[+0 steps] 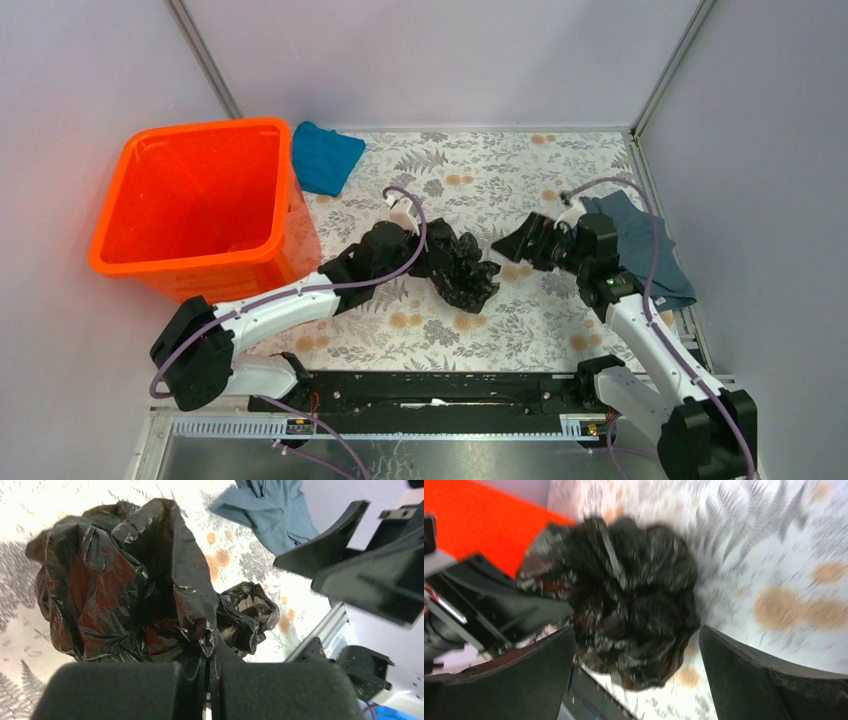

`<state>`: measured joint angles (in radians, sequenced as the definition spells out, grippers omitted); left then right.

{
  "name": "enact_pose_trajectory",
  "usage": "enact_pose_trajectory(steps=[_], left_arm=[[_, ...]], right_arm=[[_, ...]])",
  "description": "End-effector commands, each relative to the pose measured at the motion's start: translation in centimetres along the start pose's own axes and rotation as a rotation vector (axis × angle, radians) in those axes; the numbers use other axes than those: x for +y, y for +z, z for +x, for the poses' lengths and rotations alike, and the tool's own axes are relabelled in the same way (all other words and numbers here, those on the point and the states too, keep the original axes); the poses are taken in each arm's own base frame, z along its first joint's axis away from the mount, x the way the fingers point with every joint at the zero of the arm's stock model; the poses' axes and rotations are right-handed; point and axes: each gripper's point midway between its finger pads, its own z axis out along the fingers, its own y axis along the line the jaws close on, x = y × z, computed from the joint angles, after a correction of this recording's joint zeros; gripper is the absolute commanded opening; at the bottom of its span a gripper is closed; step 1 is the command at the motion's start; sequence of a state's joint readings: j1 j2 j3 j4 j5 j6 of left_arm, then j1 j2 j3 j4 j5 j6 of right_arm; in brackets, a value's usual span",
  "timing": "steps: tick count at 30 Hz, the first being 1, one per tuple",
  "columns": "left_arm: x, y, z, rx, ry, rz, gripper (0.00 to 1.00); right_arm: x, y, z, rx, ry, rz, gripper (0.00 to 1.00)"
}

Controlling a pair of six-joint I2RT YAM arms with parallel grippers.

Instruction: Put the trash bags into the trash bin

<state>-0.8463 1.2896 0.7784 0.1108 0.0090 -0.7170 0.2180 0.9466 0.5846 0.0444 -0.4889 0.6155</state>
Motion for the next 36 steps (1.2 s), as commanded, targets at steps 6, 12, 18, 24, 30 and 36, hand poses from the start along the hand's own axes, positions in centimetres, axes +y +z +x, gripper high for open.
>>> enact_pose_trajectory(steps=[6, 12, 18, 24, 30, 36], left_arm=[[-4.2, -3.9, -0.9, -0.085, -0.181, 0.248, 0.0], [-3.9, -4.4, -1.8, -0.133, -0.169, 0.226, 0.0], [-4.3, -4.3, -2.7, -0.129, -0.127, 0.196, 0.0], [-4.6, -4.3, -3.3, -0.123, -0.108, 0.173, 0.0], [-4.9, -4.3, -4.6, -0.152, -0.07, 0.157, 0.0], [-0.5, -5.7, -6.4, -0.253, 0.02, -0.074, 0.0]], right_arm=[[0.9, -2.1, 9.3, 0.296, -0.089, 0.089, 1.0], [-0.2, -1.8, 9.4, 0.268, -0.128, 0.123, 0.89], [3.5, 0.9, 5.7, 0.062, -0.112, -0.065, 0.41], [7.7, 1.9, 5.7, 0.064, -0.087, -0.326, 0.83], [5.7, 3.3, 6.0, 0.083, -0.104, -0.235, 0.39], [0.4, 1.1, 0.0, -0.138, -0.226, 0.198, 0.0]])
